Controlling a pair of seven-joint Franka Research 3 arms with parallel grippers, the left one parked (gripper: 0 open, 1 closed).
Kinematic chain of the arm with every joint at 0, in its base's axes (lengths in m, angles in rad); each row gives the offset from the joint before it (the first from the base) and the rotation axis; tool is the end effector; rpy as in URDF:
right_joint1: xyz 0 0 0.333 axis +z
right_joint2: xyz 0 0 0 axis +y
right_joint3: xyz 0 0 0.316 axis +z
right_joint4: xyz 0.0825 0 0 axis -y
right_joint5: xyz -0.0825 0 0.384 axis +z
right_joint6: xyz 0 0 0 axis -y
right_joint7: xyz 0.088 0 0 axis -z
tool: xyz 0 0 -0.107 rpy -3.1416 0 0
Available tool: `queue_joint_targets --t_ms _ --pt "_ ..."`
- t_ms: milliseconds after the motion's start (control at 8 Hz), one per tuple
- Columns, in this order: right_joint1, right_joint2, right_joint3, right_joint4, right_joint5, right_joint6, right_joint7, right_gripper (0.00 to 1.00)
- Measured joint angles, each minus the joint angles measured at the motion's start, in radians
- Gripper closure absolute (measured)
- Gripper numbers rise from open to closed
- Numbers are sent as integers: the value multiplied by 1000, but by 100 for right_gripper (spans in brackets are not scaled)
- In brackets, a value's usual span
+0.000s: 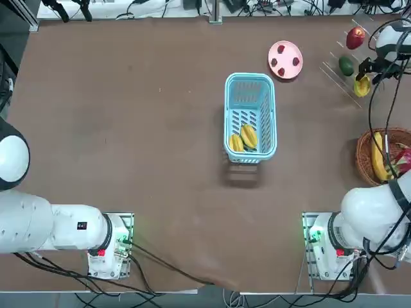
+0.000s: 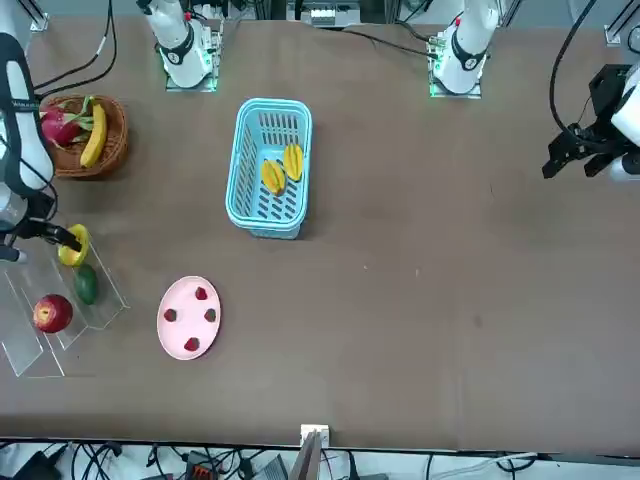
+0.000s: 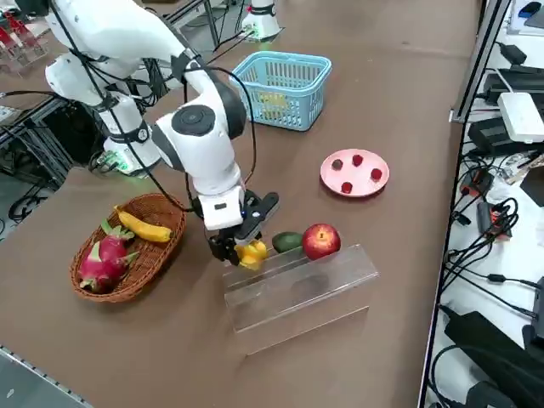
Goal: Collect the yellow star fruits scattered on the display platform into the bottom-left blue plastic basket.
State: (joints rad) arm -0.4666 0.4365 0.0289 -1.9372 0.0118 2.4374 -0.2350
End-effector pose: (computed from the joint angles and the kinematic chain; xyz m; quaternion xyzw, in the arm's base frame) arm 0.5694 -0.2674 0.2645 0.9937 -0.1070 0.0334 0.0011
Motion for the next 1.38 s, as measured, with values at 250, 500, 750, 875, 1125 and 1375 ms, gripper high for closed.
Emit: queue_joint_targets --t_ms 250,500,750,875,1125,1375 --pt "3 1 1 11 1 0 0 19" --pt "3 0 0 21 1 0 -1 59" --pt "4 -1 2 25 2 -9 -3 80" --pt "3 -2 2 26 2 -13 -9 81" --pt "0 -3 0 36 2 -54 -22 81" --pt "-1 -20 -5 82 2 -233 -31 81"
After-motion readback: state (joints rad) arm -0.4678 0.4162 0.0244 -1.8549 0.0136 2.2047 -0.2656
